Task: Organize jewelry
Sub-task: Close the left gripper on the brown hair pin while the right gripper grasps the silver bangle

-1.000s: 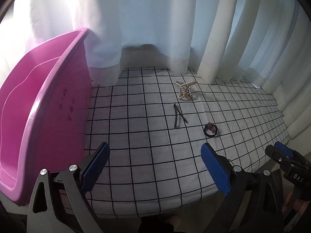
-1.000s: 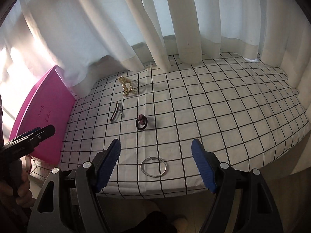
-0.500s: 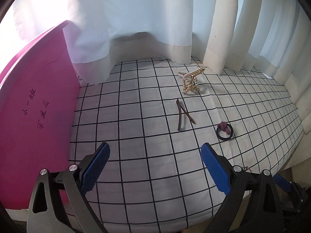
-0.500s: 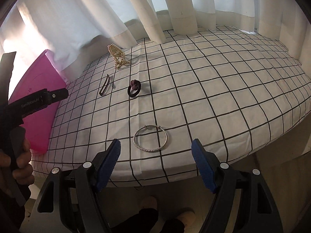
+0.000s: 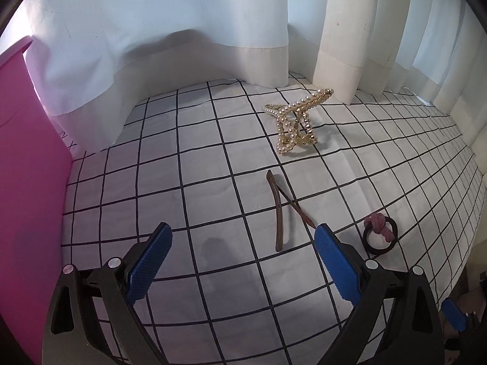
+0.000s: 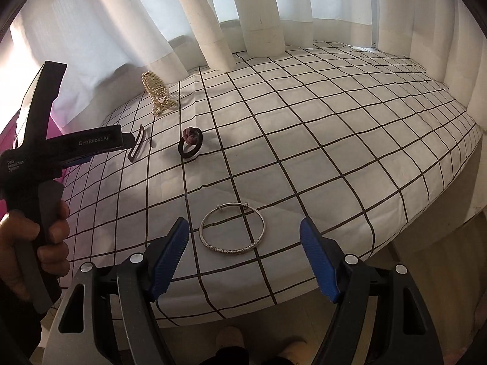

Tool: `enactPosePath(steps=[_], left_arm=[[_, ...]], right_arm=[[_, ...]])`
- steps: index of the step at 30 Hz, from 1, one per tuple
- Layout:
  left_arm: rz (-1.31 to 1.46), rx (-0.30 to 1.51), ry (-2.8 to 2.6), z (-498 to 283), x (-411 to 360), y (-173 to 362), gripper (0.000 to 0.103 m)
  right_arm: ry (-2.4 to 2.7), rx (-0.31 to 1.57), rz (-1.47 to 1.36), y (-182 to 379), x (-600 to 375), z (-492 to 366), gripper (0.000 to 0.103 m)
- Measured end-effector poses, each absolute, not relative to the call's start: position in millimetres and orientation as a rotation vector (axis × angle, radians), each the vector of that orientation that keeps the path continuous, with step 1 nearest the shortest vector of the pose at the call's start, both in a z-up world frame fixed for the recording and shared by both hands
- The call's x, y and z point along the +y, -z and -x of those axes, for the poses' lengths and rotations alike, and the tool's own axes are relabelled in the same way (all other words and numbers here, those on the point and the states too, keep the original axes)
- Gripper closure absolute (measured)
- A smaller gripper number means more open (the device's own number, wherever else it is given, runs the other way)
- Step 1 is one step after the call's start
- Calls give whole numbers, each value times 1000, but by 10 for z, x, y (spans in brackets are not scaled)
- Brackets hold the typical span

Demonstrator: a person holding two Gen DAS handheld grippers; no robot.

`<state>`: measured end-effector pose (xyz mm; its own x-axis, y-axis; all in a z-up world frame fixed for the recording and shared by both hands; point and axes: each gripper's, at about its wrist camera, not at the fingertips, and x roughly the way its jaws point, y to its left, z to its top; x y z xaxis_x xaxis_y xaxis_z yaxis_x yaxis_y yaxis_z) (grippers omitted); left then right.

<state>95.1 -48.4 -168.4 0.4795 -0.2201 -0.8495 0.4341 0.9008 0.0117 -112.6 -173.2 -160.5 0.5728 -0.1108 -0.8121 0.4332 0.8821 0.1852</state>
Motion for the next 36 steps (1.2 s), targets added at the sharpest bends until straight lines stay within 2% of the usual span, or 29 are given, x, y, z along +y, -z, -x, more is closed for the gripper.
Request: enactPosePath(steps=[13,22,36], left_arm=[[-283,1001,427,-1069,-497,1917,10],[-265,978,445,-1111,-517,1934,9],[-259,945,439,-1076,-562,1958,6]], right_arm=[[374,938,-344,1782,-1639,1010,31],[396,943,-221,1828,-1510,909,31],[382,910,-202,1848,-1492,944,31]])
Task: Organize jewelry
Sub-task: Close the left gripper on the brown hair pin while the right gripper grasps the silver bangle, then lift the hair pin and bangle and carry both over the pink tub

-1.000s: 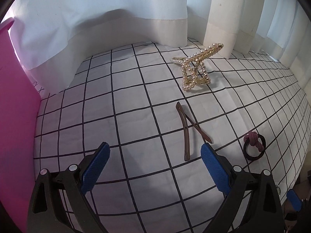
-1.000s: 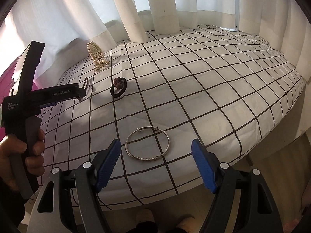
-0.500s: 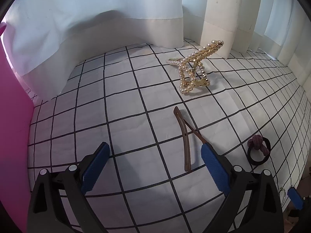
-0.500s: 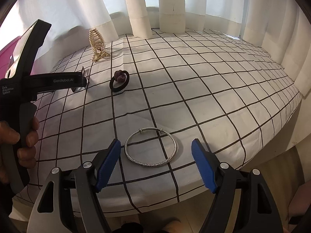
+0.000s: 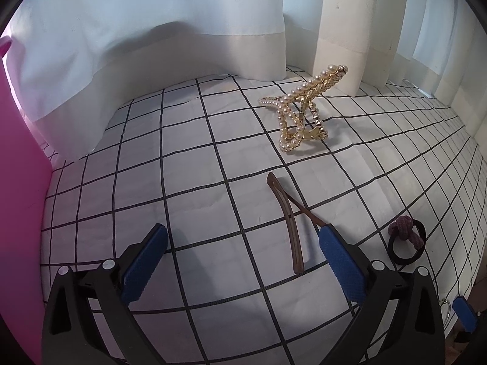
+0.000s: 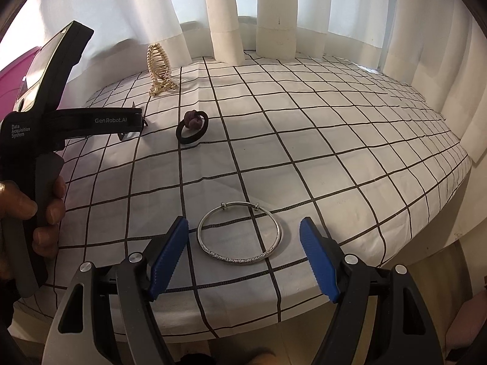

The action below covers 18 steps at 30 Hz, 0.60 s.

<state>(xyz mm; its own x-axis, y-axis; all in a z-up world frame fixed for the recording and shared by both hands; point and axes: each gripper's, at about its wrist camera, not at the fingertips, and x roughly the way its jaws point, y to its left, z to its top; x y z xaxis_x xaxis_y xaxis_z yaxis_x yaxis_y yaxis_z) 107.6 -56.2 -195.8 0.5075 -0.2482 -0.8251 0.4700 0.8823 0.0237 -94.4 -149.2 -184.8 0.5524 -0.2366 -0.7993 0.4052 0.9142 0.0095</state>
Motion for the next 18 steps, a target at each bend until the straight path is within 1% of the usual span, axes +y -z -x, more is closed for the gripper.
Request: enactPosePath(steps=[2,3,5,7,8,9,10,11,12,13,15,16,18], left_arm=[[-262,945,441,-1077,-566,1957,7],[-263,942,446,-1067,-564,1953,9],[-269,929,465,-1021,-565,1939,17],[-279,910,489,-953,-575,1920,32],[-281,905,498,-927,-583,1912,36],[-280,901,509,-907,-587,1903,46],[-282,895,516,-888,-596,1895,52],[-284,889,524,-876,-605,1887,66],[-287,885,534,-865,-616,1880,83],[-298,879,535,-854,-633,1879,95],[-325,867,533,-835,-663,1882,100],[-340,862,530,-824,-686,1885,100],[-349,860,528,-809,-701,1886,100]], right_arm=[[378,908,-200,1849,-1484,951,31],[377,906,-200,1849,-1480,956,32],[375,903,-198,1846,-1475,963,32],[372,902,-197,1843,-1476,971,32],[370,901,-196,1842,-1482,976,32],[368,899,-195,1840,-1479,981,33],[364,898,-193,1838,-1471,979,35],[361,897,-189,1836,-1459,982,36],[358,896,-187,1837,-1457,982,38],[356,895,-185,1838,-1453,980,39],[345,895,-178,1837,-1441,980,43],[337,896,-175,1833,-1430,976,48],[332,900,-162,1827,-1406,958,49]])
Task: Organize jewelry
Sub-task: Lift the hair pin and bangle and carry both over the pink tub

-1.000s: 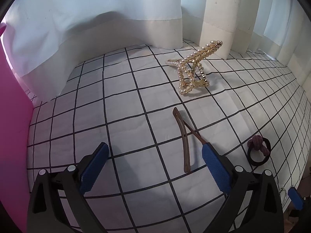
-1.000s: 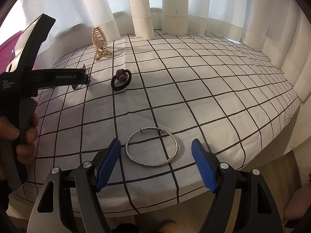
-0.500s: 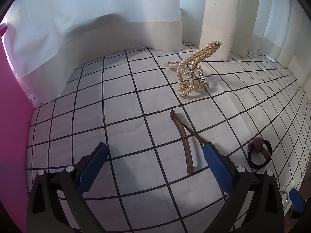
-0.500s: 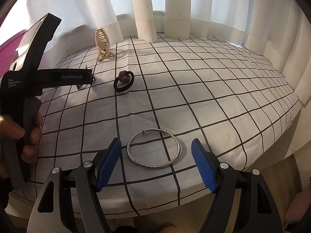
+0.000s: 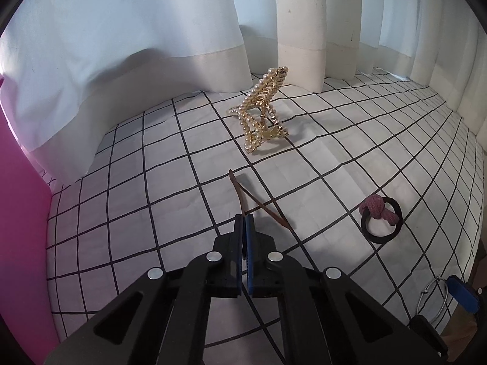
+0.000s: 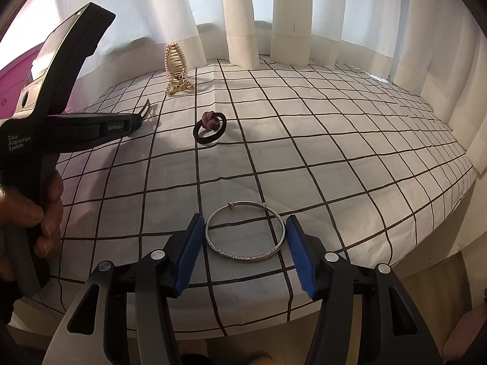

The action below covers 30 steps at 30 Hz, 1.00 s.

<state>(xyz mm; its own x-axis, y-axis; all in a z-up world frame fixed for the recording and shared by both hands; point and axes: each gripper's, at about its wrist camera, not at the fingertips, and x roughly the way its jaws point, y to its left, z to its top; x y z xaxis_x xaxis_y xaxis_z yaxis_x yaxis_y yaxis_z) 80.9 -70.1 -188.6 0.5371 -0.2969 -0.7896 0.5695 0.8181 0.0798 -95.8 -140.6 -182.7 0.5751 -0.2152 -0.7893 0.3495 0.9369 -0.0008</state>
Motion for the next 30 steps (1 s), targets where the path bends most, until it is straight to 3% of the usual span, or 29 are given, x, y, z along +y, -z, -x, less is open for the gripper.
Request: enactPosePath(steps=[18,30], left_arm=[[-236,894,546,-633,-399,1681,100],[-164,847,513,-356,-301,1157,101]], right_arm=[[305,881,-181,1684,-1477,1033,50],[266,814,-132,1146,-1643,1173,50]])
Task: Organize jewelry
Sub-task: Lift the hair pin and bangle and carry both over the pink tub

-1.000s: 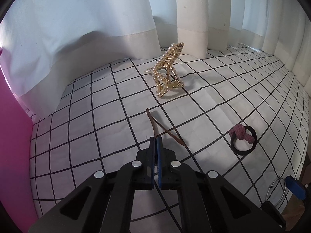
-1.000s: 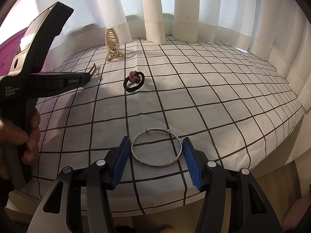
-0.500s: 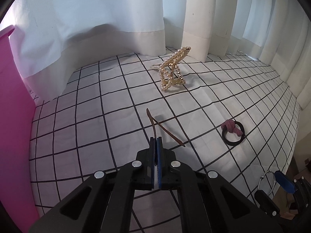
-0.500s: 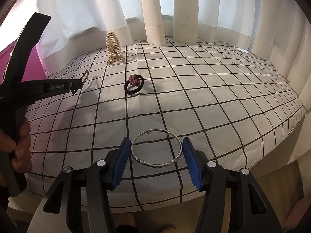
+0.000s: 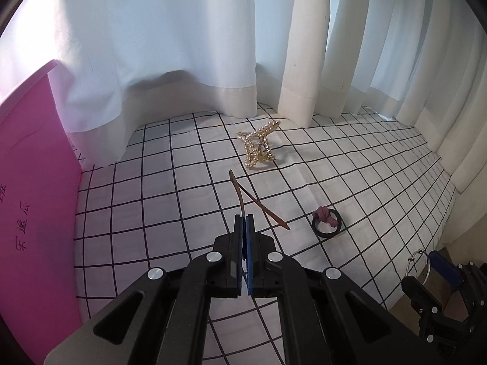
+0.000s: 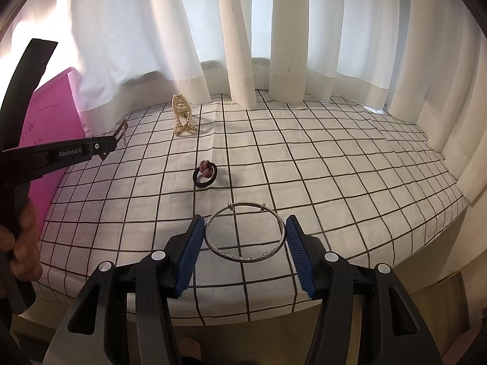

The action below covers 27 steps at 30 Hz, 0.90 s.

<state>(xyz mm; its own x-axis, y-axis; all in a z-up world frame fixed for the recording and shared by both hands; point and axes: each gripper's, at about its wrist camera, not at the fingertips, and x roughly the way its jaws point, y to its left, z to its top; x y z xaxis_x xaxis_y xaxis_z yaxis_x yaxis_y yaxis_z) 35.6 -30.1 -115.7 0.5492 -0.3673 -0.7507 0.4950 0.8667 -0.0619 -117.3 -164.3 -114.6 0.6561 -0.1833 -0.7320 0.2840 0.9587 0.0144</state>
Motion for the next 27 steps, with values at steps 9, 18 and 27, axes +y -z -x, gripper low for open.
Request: enactPosePath(steps=[9,18,27], left_arm=[[-47,741,431,-55,7,377,100],[26,627,197,188,748,-207,100],[45,598,-33,234,1718,-427,100]], right_arm=[[146,701,-91,446,-1726,1180,50],[-131,600,-73,-99,-1342,828,50],[-396,558,-49,-446,-448,234,50]])
